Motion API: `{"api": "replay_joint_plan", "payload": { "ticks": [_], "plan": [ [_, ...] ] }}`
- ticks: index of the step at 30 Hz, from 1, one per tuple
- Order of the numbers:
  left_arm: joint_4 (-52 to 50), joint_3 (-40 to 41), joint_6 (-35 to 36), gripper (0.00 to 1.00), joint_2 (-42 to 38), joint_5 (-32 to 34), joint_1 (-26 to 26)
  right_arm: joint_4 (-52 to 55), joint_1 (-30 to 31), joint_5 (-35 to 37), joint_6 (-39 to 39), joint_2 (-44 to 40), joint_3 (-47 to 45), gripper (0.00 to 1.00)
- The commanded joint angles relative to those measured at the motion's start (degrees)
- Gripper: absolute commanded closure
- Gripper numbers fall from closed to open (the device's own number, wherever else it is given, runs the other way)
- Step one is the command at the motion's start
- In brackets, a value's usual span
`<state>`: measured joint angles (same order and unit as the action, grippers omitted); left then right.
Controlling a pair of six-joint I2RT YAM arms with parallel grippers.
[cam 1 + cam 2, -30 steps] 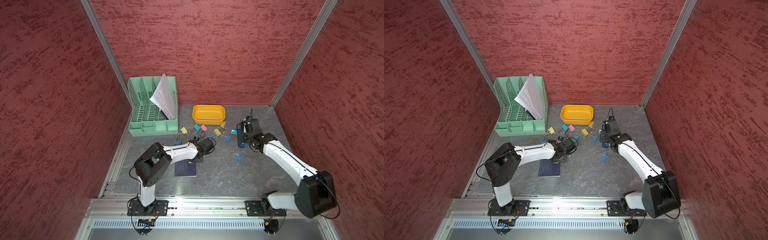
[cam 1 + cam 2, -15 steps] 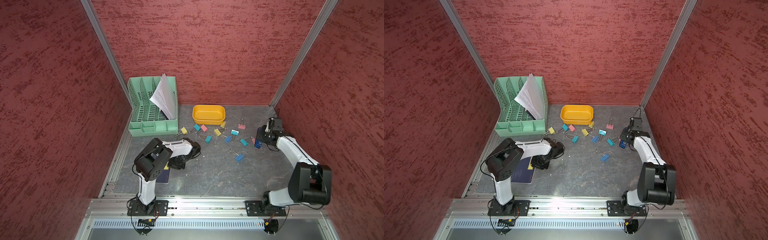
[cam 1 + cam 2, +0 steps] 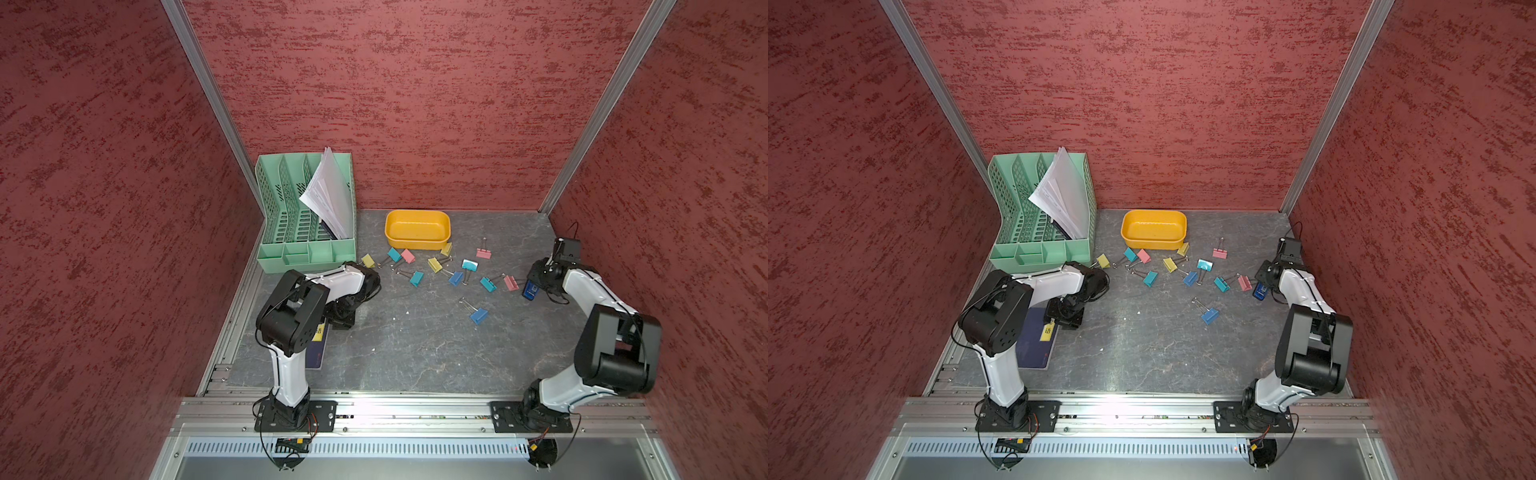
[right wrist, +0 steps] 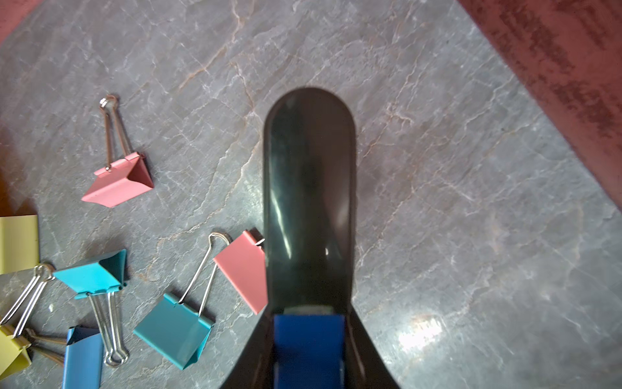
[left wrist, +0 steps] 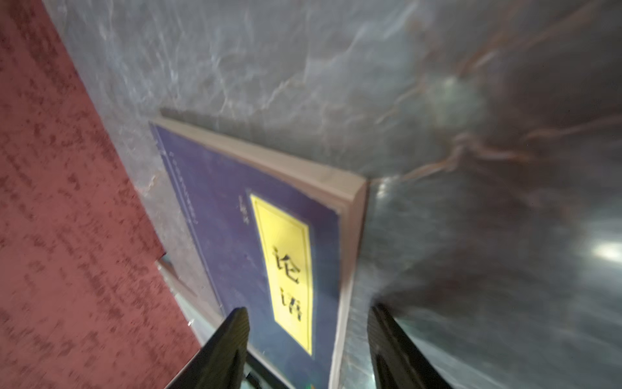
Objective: Put the binder clips in the storage box
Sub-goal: Place the distractor at the center of the board, then pick up the storage box at the center of the board.
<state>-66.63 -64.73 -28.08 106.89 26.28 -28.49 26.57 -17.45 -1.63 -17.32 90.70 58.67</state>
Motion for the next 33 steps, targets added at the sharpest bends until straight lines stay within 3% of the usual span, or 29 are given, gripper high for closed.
{"api": "replay_joint_plan", "payload": {
  "ticks": [1,3,12,15,17,22,27,30,33],
  "plan": [
    [13.9,1.7,2.4,0.3,-4.9,-3.4,1.9,-3.9,-2.1,1.9,-0.9,1.5,2.4,0.7],
    [16.2,1.8,3.2,0.25,-7.2,-4.3,2.5,-3.7,-3.3,2.7,-1.1,2.1,2.8,0.72],
    [23.2,0.5,5.1,0.21,-14.0,-11.9,2.6,-4.9,-6.7,5.4,-1.8,5.4,3.6,0.7],
    [25.8,0.1,5.6,0.19,-16.2,-15.3,2.6,-4.5,-6.7,6.7,-1.6,8.2,4.3,0.58],
    [27.8,-0.2,5.3,0.19,-17.7,-17.8,3.4,-4.4,-6.7,6.2,-1.4,8.8,4.5,0.4],
    [30.9,-5.9,5.7,0.16,-17.6,-23.0,4.7,-4.7,-6.2,3.8,-1.3,2.7,3.6,0.22],
    [31.1,-21.5,9.2,0.11,-7.5,-26.3,5.1,-5.0,4.8,1.2,0.4,-5.2,6.3,0.13],
    [29.0,-33.4,9.4,0.11,2.2,-29.4,7.3,-2.3,14.0,-2.3,0.8,-0.7,15.2,0.13],
    [27.2,-44.0,11.1,0.11,11.0,-27.9,8.0,1.2,20.8,-5.4,1.1,8.5,26.6,0.14]
  ]
}}
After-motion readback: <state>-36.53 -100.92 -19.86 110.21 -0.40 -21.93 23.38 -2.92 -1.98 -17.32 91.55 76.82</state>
